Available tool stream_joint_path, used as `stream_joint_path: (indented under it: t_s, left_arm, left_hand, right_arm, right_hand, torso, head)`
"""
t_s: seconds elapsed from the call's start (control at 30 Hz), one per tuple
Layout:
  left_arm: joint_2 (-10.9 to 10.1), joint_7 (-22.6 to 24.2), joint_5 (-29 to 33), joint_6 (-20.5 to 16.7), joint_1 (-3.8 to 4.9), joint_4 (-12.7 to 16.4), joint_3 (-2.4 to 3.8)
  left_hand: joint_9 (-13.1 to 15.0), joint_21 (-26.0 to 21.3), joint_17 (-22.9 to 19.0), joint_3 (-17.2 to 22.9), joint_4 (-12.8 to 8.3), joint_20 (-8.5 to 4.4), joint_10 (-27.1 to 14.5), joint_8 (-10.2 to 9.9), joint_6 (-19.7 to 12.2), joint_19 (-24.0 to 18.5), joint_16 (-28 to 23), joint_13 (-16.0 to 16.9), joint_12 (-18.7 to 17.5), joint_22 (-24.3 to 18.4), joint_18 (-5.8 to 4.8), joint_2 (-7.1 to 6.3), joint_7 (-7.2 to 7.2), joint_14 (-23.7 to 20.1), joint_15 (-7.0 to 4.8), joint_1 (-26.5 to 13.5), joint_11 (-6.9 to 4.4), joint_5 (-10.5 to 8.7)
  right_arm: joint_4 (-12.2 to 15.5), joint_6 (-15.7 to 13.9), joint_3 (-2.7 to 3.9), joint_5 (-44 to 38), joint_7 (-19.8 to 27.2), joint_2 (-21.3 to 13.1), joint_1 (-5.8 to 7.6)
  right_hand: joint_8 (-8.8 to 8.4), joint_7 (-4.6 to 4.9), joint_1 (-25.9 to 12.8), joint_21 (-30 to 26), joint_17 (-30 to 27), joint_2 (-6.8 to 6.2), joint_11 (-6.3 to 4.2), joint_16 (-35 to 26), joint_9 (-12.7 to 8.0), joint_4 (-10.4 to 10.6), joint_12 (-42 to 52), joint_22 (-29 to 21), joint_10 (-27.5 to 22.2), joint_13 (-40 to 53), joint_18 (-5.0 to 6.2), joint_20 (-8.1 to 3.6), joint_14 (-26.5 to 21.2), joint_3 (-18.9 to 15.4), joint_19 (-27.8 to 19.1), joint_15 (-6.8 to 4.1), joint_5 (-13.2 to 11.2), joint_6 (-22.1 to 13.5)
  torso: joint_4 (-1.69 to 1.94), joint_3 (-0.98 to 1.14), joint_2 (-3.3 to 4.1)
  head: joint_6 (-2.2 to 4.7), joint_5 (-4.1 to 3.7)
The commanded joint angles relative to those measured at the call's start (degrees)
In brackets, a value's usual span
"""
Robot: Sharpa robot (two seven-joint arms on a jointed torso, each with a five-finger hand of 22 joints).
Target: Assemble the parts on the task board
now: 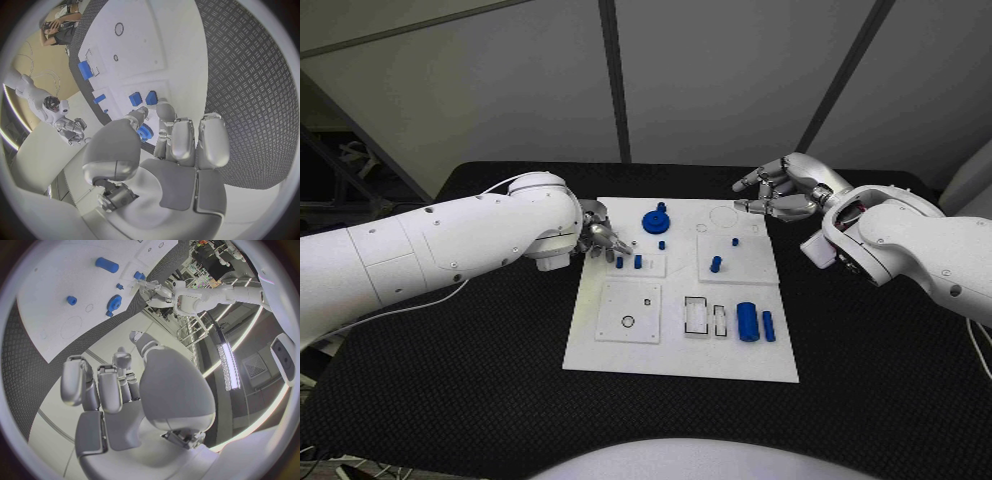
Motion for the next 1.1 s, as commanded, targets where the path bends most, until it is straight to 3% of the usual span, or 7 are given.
stream_joint_path:
  t_s: [0.03,0.27,0.33,0.4,0.57,0.73,1.1]
  left_arm:
    - [-0.55,1.40,0.06,-2.71,0.06,0.44,0.10]
    - [-1.70,8.63,2.42,-10.94,0.10,1.21,0.46]
    - [-1.92,13.10,4.39,-14.06,0.11,1.33,0.50]
    - [-2.04,18.03,6.38,-17.40,0.12,1.40,0.52]
    - [-1.84,28.77,8.68,-24.21,0.10,1.46,0.45]
    - [-0.82,35.95,3.61,-27.56,-0.39,0.77,0.18]
    - [2.96,38.84,-13.03,-25.17,-1.18,-2.27,-2.07]
  left_hand:
    - [-0.11,-0.48,0.02,-0.78,0.08,-0.20,-0.12,-0.03,-0.05,0.03,0.20,-0.52,-0.51,2.20,-3.45,0.17,0.28,2.34,-0.43,0.37,-0.03,-0.08]
    - [-0.89,-12.06,-2.64,-5.71,0.81,0.57,-6.49,-2.11,-4.71,-6.99,-2.78,-7.63,-6.95,-7.30,-0.92,-1.96,2.23,0.93,0.76,1.88,1.66,0.89]
    - [-1.95,-26.95,-14.52,-7.71,0.73,2.00,-12.07,-4.26,-9.05,-16.77,-16.39,-9.04,-9.83,-18.81,1.40,-2.23,4.39,-6.20,2.82,4.42,4.16,1.37]
    - [-3.27,-34.64,-26.18,-9.11,0.18,3.41,-17.56,-6.18,-12.23,-22.49,-30.51,-10.64,-12.70,-23.89,1.77,-2.18,6.72,-15.42,4.92,7.68,6.03,1.38]
    - [-7.52,-45.02,-30.87,-8.12,-4.48,6.41,-24.84,-10.71,-14.59,-27.48,-34.96,-15.56,-18.03,-30.88,2.16,-1.29,8.33,-21.64,7.01,20.44,8.38,1.27]
    - [-11.12,-48.46,-35.61,-3.48,-7.83,7.18,-24.63,-14.03,-11.46,-26.51,-37.33,-21.38,-22.91,-34.02,3.04,-1.28,8.41,-22.75,7.32,27.46,8.76,1.50]
    - [-14.43,-47.66,-37.60,-2.69,-8.47,6.72,-23.90,-17.64,-7.61,-22.92,-33.63,-26.75,-26.85,-34.08,3.13,-3.58,6.99,-19.42,7.00,27.10,8.73,1.36]
  right_arm:
    - [0.02,0.31,0.04,-0.10,0.41,-0.01,0.10]
    - [-0.03,0.26,0.04,-0.10,0.38,-0.04,0.10]
    - [-0.05,0.24,0.04,-0.10,0.37,-0.04,0.10]
    - [-0.10,0.23,0.04,-0.10,0.37,-0.01,0.10]
    - [-0.24,0.15,0.03,-0.10,0.36,0.07,0.10]
    - [-0.45,0.12,0.03,-0.26,0.52,0.22,0.10]
    - [-0.60,-0.45,0.02,-1.12,1.63,0.37,0.09]
  right_hand:
    - [0.22,-0.02,-0.53,-0.32,3.28,0.23,-0.29,-0.16,-0.08,0.26,-0.32,-0.06,-0.21,-0.06,0.90,-0.13,3.03,0.06,-0.41,-0.27,0.17,0.21]
    - [0.22,-0.02,-0.53,-0.32,3.28,0.23,-0.29,-0.16,-0.08,0.26,-0.32,-0.06,-0.21,-0.06,0.90,-0.13,3.03,0.06,-0.41,-0.27,0.17,0.21]
    - [0.22,-0.02,-0.53,-0.32,3.28,0.23,-0.29,-0.16,-0.08,0.26,-0.32,-0.06,-0.21,-0.06,0.90,-0.13,3.03,0.06,-0.41,-0.27,0.17,0.21]
    - [0.22,-0.02,-0.53,-0.32,3.28,0.23,-0.29,-0.16,-0.08,0.26,-0.32,-0.06,-0.21,-0.06,0.90,-0.13,3.03,0.06,-0.41,-0.27,0.17,0.21]
    - [0.24,-0.02,-0.61,-0.36,3.22,0.26,-0.29,-0.22,-0.09,0.36,-0.34,-0.09,-0.24,-0.14,0.91,-0.14,3.02,0.03,-0.41,-0.27,0.22,0.18]
    - [0.46,-0.11,-0.20,-0.86,2.64,0.41,-0.38,-0.71,-0.09,0.30,-4.26,-0.74,-3.60,-4.74,1.06,-0.21,2.88,0.41,-0.88,-0.35,0.34,0.36]
    - [0.76,-0.77,0.52,-6.32,-5.75,-0.15,-1.10,-8.01,-0.24,0.67,-20.41,-7.59,-8.22,-20.82,2.61,-0.88,0.59,3.96,-5.89,-1.05,0.52,3.36]
  torso:
    - [0.01,-0.01,-0.04]
    - [-0.07,0.00,0.00]
    - [0.00,0.02,0.02]
    - [0.03,0.05,0.00]
    - [0.00,0.03,0.05]
    - [-0.08,0.01,0.03]
    - [-0.10,-0.07,0.05]
  head:
    - [0.15,0.00]
    - [0.44,-0.18]
    - [0.56,-0.28]
    - [0.58,-0.31]
    - [0.84,-0.36]
    - [1.06,-0.48]
    - [1.44,-1.09]
